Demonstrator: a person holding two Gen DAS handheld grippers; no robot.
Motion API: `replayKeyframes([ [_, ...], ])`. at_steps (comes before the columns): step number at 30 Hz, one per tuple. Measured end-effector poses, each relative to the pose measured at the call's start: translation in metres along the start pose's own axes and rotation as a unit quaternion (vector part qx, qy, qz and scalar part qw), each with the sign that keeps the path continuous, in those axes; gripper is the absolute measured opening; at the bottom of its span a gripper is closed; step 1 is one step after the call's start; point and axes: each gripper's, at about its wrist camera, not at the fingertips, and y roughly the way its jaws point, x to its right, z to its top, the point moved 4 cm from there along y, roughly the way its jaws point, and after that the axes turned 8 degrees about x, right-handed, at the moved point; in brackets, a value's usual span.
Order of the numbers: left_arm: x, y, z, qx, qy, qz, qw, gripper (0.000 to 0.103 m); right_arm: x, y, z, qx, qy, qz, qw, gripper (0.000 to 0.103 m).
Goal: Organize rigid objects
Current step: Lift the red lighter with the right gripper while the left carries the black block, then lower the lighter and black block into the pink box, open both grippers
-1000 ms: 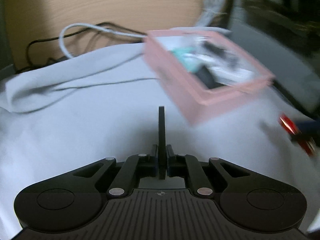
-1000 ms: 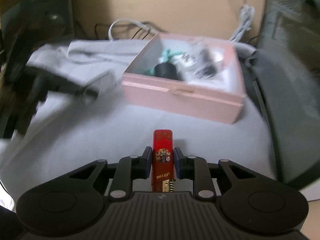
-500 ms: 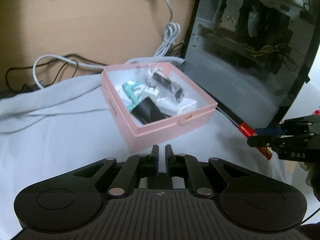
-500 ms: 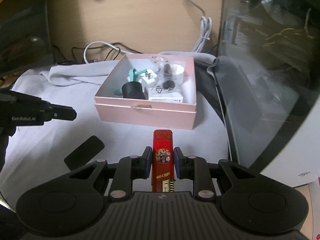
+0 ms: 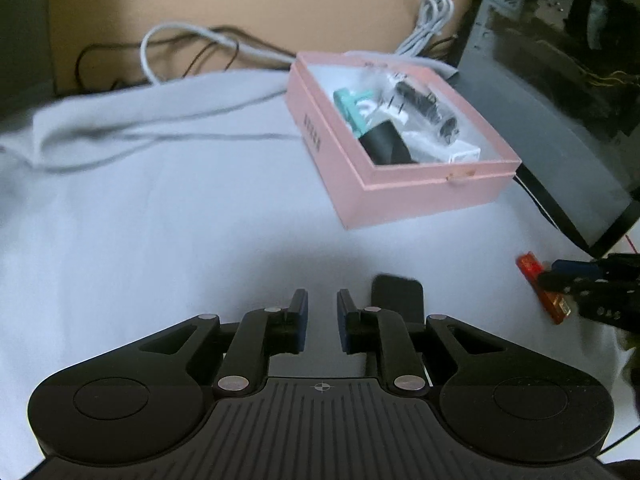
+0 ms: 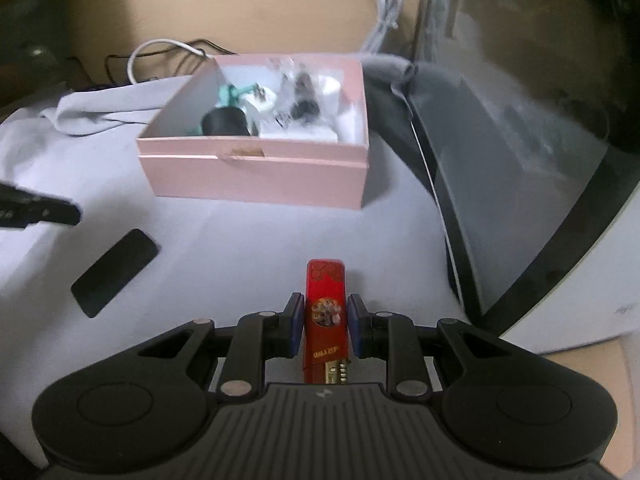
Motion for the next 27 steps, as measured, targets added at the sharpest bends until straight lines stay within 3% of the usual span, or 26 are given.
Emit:
replayKeyframes([
  [3, 0.012, 0.002, -0.005, -0.011, 0.005, -0.010, 0.9999, 0.017, 0.002, 0.006, -0.007, -0.009, 0.012, 0.003, 1.000, 0.048],
  [7, 0.037, 0.013, -0.015, -0.031, 0.032, -0.011, 0.9990, 0.020, -0.001, 0.011, -0.018, -0.005, 0.011, 0.000, 1.000, 0.053],
  [12, 0.054, 0.018, -0.020, -0.032, 0.060, 0.004, 0.9977, 0.029, -0.003, 0.010, -0.020, 0.009, 0.010, -0.003, 1.000, 0.056],
  [15, 0.056, 0.022, -0.023, -0.050, 0.052, -0.009, 0.9974, 0.046, -0.004, 0.008, -0.022, 0.019, 0.009, -0.005, 1.000, 0.057],
  [19, 0.069, 0.022, -0.028, -0.043, 0.085, -0.009, 0.9954, 0.058, -0.004, 0.006, -0.025, 0.030, 0.009, -0.008, 0.999, 0.057],
  [27, 0.073, 0.025, -0.026, -0.036, 0.097, 0.002, 0.9946, 0.060, -0.006, 0.004, -0.027, 0.048, 0.007, -0.017, 0.999, 0.058],
])
